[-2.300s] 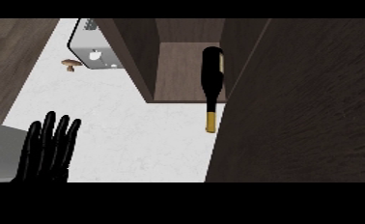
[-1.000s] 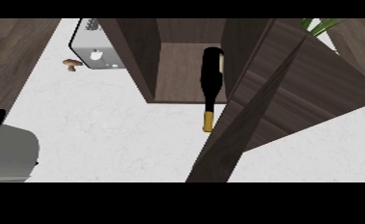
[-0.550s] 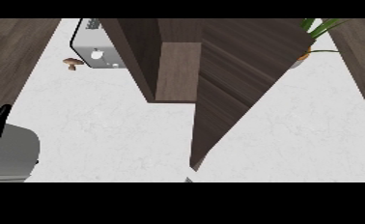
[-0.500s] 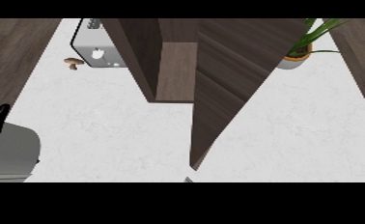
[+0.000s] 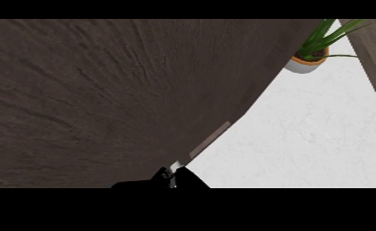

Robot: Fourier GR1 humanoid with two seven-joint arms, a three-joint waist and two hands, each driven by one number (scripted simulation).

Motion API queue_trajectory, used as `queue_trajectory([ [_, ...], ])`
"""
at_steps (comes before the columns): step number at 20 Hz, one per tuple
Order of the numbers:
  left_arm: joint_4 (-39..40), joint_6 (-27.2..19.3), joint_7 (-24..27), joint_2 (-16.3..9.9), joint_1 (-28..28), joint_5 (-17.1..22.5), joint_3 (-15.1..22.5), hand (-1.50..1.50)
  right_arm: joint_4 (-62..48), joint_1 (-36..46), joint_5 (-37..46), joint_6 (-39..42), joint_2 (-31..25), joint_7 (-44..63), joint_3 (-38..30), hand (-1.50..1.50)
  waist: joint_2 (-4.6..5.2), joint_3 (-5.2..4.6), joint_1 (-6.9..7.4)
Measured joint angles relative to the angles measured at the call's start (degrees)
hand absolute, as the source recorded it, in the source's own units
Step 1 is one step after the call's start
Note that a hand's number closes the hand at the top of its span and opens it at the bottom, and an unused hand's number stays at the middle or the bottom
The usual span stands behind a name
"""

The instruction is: Pick up the wine, place it into the cabinet and close the cabinet

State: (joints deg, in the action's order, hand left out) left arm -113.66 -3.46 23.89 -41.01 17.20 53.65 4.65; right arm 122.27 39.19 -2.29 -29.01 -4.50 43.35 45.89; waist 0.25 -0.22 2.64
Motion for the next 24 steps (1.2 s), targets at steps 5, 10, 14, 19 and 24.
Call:
queue_trajectory([
  [5, -1.4, -2.0, -1.1, 1.4, -0.5, -1.0, 0.3, -1.5, -13.8, 13.6, -5.9, -3.0, 3.1, -3.2, -5.3, 1.5, -0.04, 0.09, -0.01],
  [10, -0.6, -2.8, -2.8, 2.3, -2.4, -1.3, 0.0, -1.5, -27.7, 24.4, -9.5, -0.9, 4.1, -7.9, -11.2, 1.5, 0.06, 0.11, -0.45],
  [14, 1.0, -2.3, -2.3, 3.7, -2.8, -2.3, -0.2, -1.5, -37.3, 29.1, -7.9, 1.6, 4.3, -11.9, -14.0, 1.5, -0.04, 0.13, -0.91],
  [19, 0.4, -1.9, -3.0, 4.4, -2.1, -3.6, -0.9, -1.5, -46.7, 32.0, -9.4, 6.4, 4.5, -16.8, -18.6, 1.5, -0.29, -0.12, -0.93],
  [24, 0.5, -1.8, -4.6, 4.5, -3.3, -3.3, -2.5, -1.5, -53.2, 32.7, -10.5, 10.7, 4.5, -23.0, -21.5, 1.5, -0.91, -0.3, -0.82],
])
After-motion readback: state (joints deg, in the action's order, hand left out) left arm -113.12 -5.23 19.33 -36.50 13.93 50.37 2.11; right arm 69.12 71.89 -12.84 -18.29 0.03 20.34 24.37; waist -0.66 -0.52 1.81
